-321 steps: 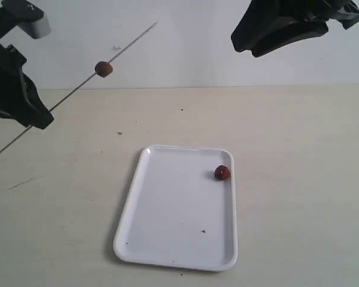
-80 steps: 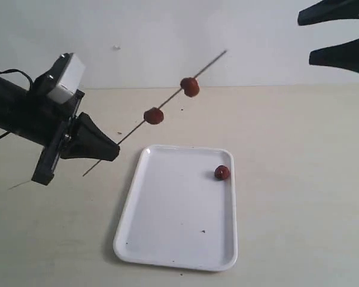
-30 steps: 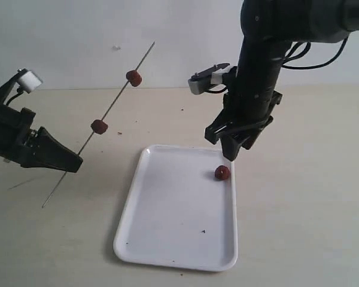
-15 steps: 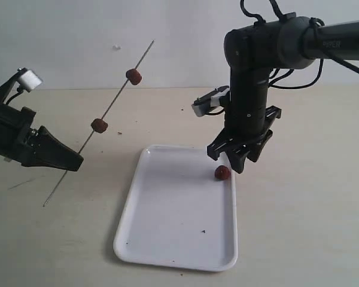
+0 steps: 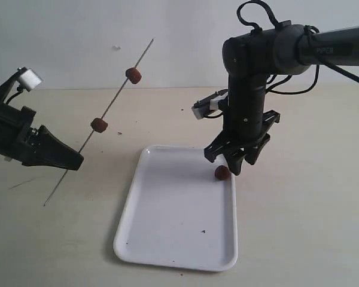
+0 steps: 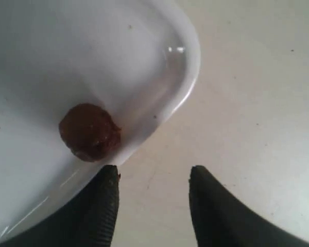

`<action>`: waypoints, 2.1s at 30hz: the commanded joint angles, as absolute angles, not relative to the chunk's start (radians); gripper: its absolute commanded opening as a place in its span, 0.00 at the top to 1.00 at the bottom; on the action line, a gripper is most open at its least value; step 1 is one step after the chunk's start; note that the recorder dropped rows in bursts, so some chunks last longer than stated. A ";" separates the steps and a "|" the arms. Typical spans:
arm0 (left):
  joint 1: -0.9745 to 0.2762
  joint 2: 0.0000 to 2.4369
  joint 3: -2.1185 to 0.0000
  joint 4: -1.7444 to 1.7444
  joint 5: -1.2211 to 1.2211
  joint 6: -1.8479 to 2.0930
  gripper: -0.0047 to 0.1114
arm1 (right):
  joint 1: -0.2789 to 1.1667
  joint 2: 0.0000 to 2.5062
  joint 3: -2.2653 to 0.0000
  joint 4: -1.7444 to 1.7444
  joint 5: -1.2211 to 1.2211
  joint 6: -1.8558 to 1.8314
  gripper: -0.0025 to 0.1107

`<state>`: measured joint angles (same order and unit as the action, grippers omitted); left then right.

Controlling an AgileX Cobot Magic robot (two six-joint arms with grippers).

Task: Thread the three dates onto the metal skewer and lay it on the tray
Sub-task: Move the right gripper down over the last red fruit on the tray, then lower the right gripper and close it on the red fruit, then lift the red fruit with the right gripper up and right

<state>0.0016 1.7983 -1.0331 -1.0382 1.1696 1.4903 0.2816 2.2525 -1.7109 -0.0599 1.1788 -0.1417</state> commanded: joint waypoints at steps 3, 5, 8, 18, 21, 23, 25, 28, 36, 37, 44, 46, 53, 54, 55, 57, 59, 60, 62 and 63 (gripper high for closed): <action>0.004 1.799 -1.034 -1.058 1.173 1.488 0.96 | 0.285 2.247 -1.724 -0.021 1.151 -0.129 0.60; 0.004 1.799 -1.034 -1.060 1.173 1.488 0.96 | 0.285 2.247 -1.724 -0.005 1.148 -0.129 0.60; 0.004 1.799 -1.034 -1.066 1.173 1.488 0.96 | 0.291 2.247 -1.724 0.010 1.146 -0.129 0.60; 0.004 1.799 -1.034 -1.078 1.175 1.488 0.96 | 0.343 2.247 -1.732 0.115 1.114 -0.179 0.60; 0.004 1.799 -1.034 -1.078 1.177 1.488 0.96 | 0.343 2.247 -1.732 0.123 1.107 -0.172 0.60; 0.004 1.799 -1.034 -1.078 1.179 1.488 0.96 | 0.343 2.247 -1.732 0.123 1.107 -0.172 0.60; 0.004 1.799 -1.034 -1.078 1.180 1.488 0.96 | 0.343 2.247 -1.732 0.123 1.104 -0.172 0.60; 0.004 1.799 -1.034 -1.078 1.181 1.488 0.96 | 0.343 2.247 -1.732 0.125 1.099 -0.164 0.55; 0.004 1.799 -1.034 -1.079 1.181 1.486 0.96 | 0.343 2.291 -1.732 0.112 1.088 -0.115 0.54; 0.004 1.799 -1.034 -1.079 1.181 1.486 0.96 | 0.343 2.293 -1.732 0.105 1.088 -0.105 0.54; 0.004 1.799 -1.034 -1.079 1.181 1.486 0.96 | 0.343 2.304 -1.732 0.048 1.096 -0.085 0.57; 0.004 1.799 -1.034 -1.079 1.181 1.486 0.96 | 0.343 2.304 -1.732 0.052 1.092 -0.085 0.57; 0.004 1.799 -1.034 -1.079 1.181 1.486 0.96 | 0.343 2.304 -1.732 0.057 1.110 -0.085 0.72; 0.004 1.799 -1.034 -1.079 1.181 1.486 0.96 | 0.343 2.304 -1.732 0.066 1.110 -0.085 0.75; 0.004 1.799 -1.034 -1.079 1.181 1.486 0.96 | 0.343 2.304 -1.732 0.082 1.110 -0.085 0.76; 0.004 1.799 -1.034 -1.079 1.181 1.486 0.96 | 0.343 2.304 -1.734 0.110 1.110 -0.083 0.77; 0.004 1.799 -1.034 -1.079 1.181 1.486 0.96 | 0.343 2.304 -1.751 0.131 1.114 -0.079 0.77; 0.004 1.799 -1.034 -1.079 1.181 1.486 0.96 | 0.343 2.300 -1.765 0.142 1.124 -0.075 0.77; 0.004 1.799 -1.034 -1.079 1.177 1.486 0.96 | 0.343 2.292 -1.794 0.156 1.148 -0.059 0.77; 0.004 1.799 -1.034 -1.079 1.175 1.486 0.96 | 0.343 2.287 -1.816 0.163 1.168 -0.046 0.77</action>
<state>0.0016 1.7983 -1.0331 -1.0611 1.1696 1.4877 0.3427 2.3051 -1.7707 0.1371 1.1307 -0.0669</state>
